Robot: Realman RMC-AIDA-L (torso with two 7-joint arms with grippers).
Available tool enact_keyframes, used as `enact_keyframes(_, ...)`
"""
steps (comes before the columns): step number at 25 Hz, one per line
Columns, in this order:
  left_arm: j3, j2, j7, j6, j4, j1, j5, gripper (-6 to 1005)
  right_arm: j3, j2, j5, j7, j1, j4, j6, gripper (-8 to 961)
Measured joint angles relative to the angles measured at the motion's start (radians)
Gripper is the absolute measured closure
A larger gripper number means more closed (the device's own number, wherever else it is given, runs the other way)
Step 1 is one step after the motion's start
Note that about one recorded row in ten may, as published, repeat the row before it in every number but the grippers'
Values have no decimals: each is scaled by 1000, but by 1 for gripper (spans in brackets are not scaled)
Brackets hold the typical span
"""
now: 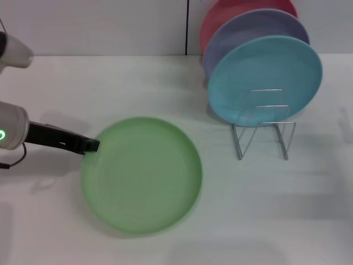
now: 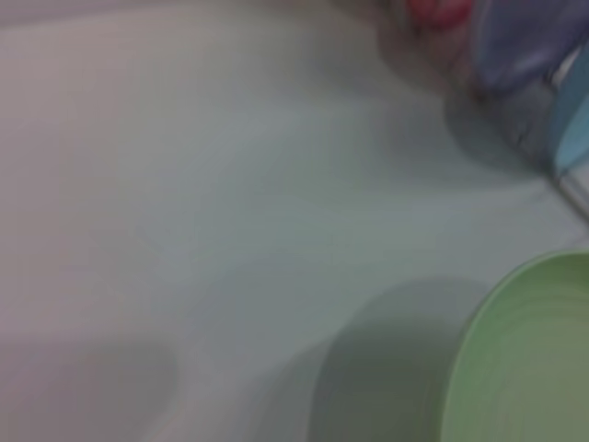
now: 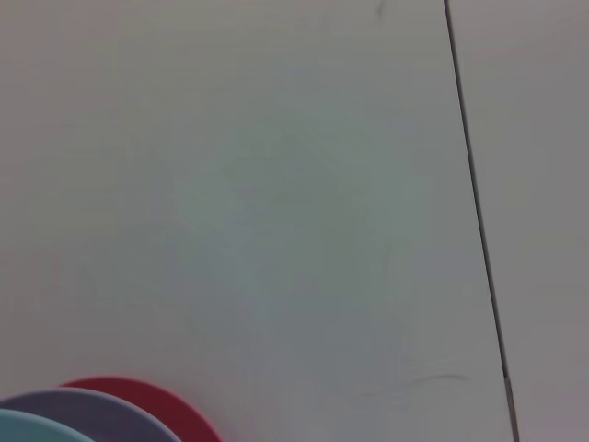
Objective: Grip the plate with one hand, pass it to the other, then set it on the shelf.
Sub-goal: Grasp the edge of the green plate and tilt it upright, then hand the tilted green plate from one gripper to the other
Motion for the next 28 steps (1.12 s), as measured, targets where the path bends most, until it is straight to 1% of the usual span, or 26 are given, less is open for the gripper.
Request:
enact_keyframes(5, -6, 0, 112, 101, 12, 82, -124, 959, -1, 1, 0, 1, 3, 0, 0, 350)
enact_keyframes(8, -6, -3, 213, 169, 32, 138, -243, 960, -2, 1, 0, 1, 3, 0, 0, 351)
enact_keyframes(11, -17, -2, 386, 246, 92, 197, -466, 961, -2, 1, 0, 1, 3, 1, 0, 351)
enact_keyframes(13, -50, -1, 499, 257, 147, 216, -598, 961, -2, 2, 0, 1, 3, 1, 0, 351)
enact_keyframes(14, -65, 0, 533, 256, 171, 219, -638, 961, -2, 2, 0, 1, 3, 2, 0, 351)
enact_keyframes(16, -116, 2, 649, 240, 254, 219, -752, 960, -2, 2, 0, 2, 3, 3, 0, 351)
enact_keyframes(20, -178, 0, 843, 200, 403, 213, -897, 960, -2, 2, 0, 3, 3, 9, -1, 352)
enact_keyframes(24, -188, -5, 1094, 159, 579, 209, -1103, 960, -7, 2, 0, 4, 3, 14, -3, 352)
enact_keyframes(26, -188, -6, 1245, 121, 688, 197, -1214, 963, -17, 3, 0, 5, 3, 15, -5, 353)
enact_keyframes(28, -188, -6, 1356, 96, 769, 180, -1285, 965, -29, 3, 0, 6, 2, 15, -7, 353)
